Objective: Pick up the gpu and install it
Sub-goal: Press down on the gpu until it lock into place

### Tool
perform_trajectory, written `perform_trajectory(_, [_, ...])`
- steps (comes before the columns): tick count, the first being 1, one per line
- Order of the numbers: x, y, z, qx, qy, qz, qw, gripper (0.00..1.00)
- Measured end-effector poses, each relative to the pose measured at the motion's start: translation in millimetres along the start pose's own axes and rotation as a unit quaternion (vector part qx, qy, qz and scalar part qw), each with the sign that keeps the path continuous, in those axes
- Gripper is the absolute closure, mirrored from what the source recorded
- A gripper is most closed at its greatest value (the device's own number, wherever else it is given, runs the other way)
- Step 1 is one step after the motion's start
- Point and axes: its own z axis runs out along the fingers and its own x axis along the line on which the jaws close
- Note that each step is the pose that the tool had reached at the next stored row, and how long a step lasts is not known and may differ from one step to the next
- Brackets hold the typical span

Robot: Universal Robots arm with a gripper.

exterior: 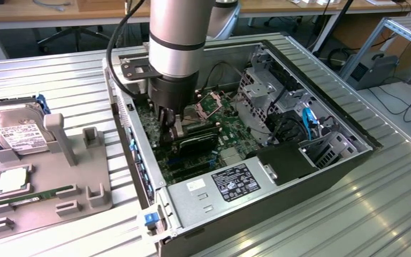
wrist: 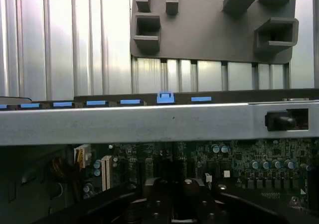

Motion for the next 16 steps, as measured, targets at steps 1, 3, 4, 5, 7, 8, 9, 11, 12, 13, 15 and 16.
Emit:
perform_trajectory(1, [-0.4, -2.3, 0.3, -0.0002, 0.0001, 0.000, 1.0000, 0.89])
perform_trajectory(3, [-2.0, -3.8, 1.1, -0.0003, 0.0000, 0.000, 1.0000, 0.89])
perform_trajectory(4, [-3.5, -4.0, 1.3, -0.0003, 0.0000, 0.000, 1.0000, 0.89])
perform_trajectory(5, [-5.4, -4.0, 1.5, -0.0003, 0.0000, 0.000, 1.0000, 0.89])
perform_trajectory(7, [-7.7, -4.0, 1.9, -0.0003, 0.0001, 0.000, 1.0000, 0.89])
perform_trajectory(8, [-7.8, -4.1, 2.6, -0.0002, -0.0001, 0.000, 1.0000, 0.89])
perform_trajectory(9, [-7.9, -4.1, 3.2, -0.0002, 0.0000, 0.000, 1.0000, 0.89])
perform_trajectory(11, [-7.9, -4.2, 4.3, -0.0003, 0.0001, 0.000, 1.0000, 0.89])
perform_trajectory(12, [-7.9, -4.2, 4.9, -0.0003, 0.0001, 0.000, 1.0000, 0.89])
perform_trajectory(13, [-7.9, -4.2, 5.3, -0.0004, 0.0002, 0.000, 1.0000, 0.89])
perform_trajectory(15, [-8.0, -4.3, 6.5, -0.0004, 0.0002, 0.000, 1.0000, 0.89])
perform_trajectory(16, [-8.0, -4.3, 7.4, -0.0005, 0.0003, 0.000, 1.0000, 0.89])
